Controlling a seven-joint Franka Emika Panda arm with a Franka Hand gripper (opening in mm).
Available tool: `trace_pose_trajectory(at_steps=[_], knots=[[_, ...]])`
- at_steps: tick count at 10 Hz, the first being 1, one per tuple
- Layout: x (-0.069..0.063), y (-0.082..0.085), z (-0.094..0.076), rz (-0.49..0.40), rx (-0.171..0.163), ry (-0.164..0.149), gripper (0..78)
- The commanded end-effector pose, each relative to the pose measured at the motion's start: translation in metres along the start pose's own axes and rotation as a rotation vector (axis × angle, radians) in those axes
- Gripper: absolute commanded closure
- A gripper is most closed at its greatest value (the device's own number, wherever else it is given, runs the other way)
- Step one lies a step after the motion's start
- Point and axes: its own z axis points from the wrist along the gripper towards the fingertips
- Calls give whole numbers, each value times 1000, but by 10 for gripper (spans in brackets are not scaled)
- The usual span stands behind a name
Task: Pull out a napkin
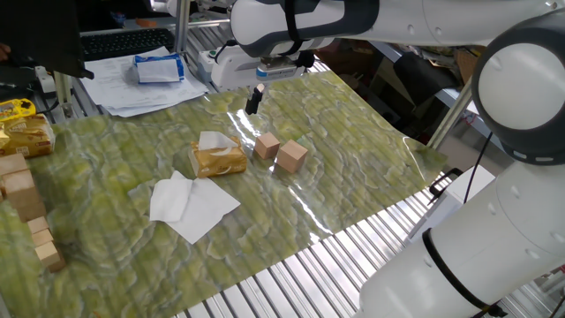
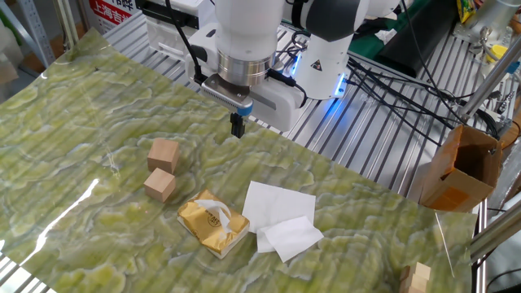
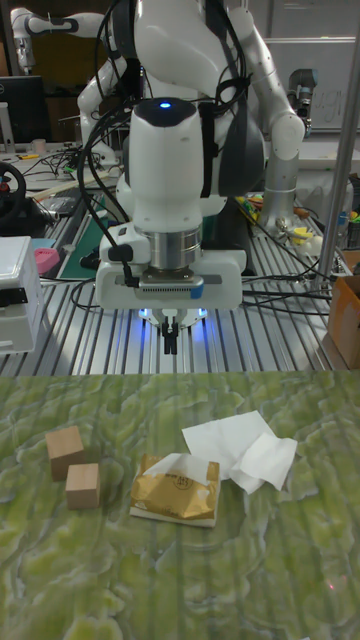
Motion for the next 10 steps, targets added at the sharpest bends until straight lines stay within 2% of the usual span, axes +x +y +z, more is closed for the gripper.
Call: trace_pose_trajectory(at_steps=[1,2,7,8,10], knots=[[0,0,0,107,-166,-149,776],[0,0,0,96,-122,-151,776],[-2,0,0,93,-132,-144,776],[-16,4,-6,94,-139,-148,776],[-27,6,-12,103,-137,-147,776]])
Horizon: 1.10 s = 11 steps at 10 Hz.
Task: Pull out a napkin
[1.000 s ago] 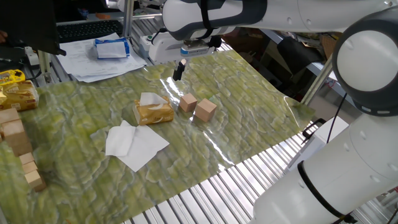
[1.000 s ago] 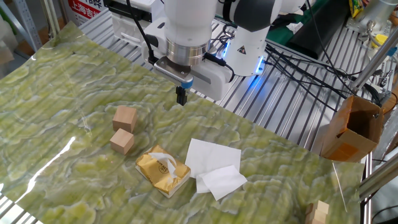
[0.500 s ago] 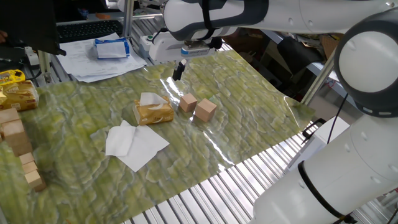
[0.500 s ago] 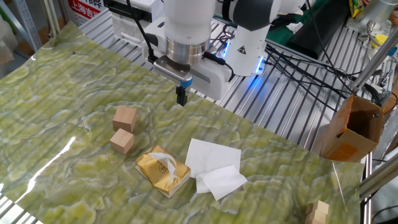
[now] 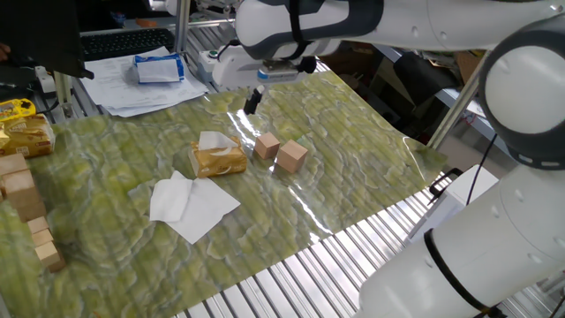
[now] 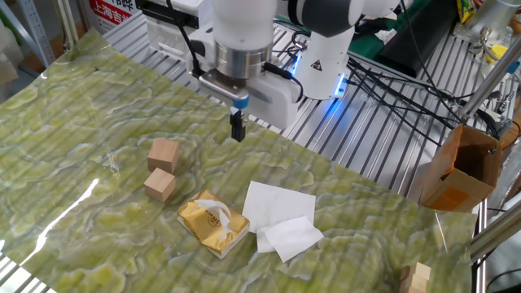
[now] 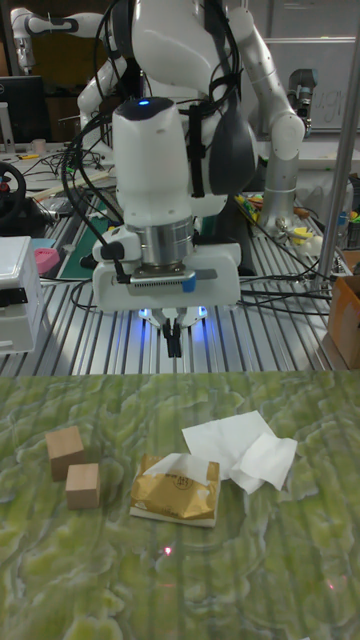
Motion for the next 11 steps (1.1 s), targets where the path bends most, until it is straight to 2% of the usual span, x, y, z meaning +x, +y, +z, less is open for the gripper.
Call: trace_pose_trajectory(at_steps=[1,4,8,11], knots=[[-30,6,-7,38,-49,-59,776],[-42,6,-4,38,-50,-59,776],[-43,7,-4,35,-43,-55,776],[-41,6,0,20,-19,-48,776]])
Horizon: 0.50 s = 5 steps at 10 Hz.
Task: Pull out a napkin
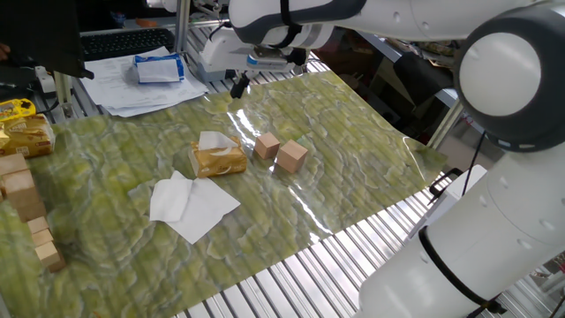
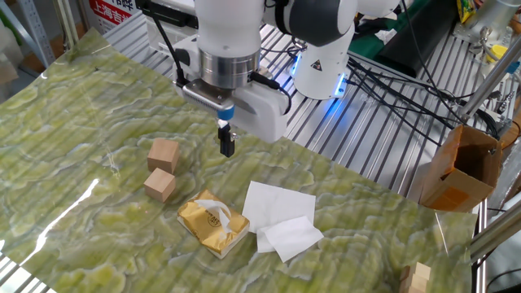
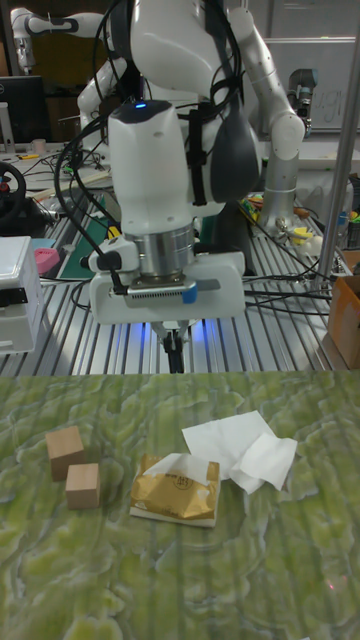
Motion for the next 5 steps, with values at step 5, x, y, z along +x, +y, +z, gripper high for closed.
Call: trace_pose_trajectory(at_steps=[5], knots=[[0,0,0,0,45,72,776]])
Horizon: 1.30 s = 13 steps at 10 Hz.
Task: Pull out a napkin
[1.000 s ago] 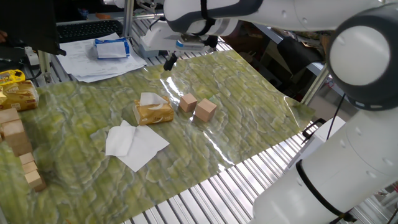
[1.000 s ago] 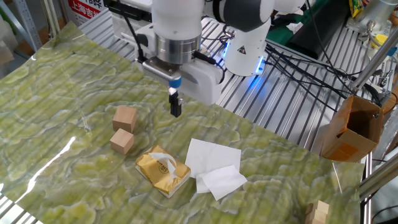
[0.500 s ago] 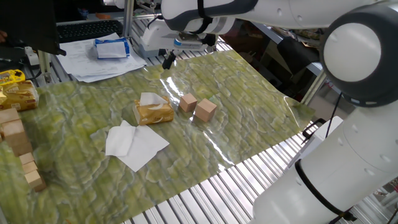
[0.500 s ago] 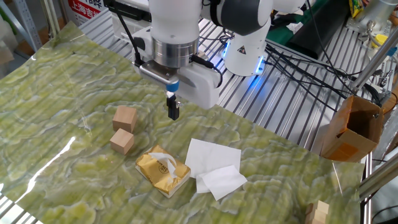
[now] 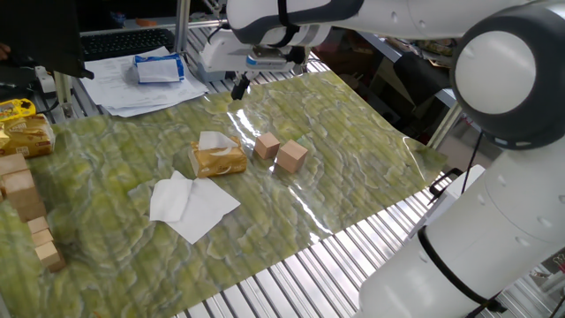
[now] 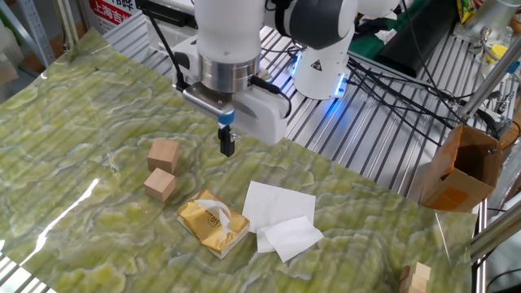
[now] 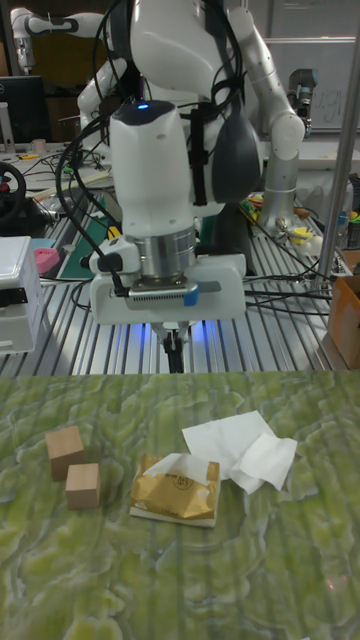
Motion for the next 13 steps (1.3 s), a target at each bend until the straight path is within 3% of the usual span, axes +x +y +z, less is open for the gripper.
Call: trace_pose_trajectory(at_steps=[1,2,4,5,10,13], knots=[[-1,0,-1,25,63,45,776],[-1,0,-1,20,91,56,776],[-1,0,-1,20,92,76,776],[-1,0,-1,18,115,77,776],[-2,2,4,38,109,65,776],[-11,8,33,53,101,57,776]])
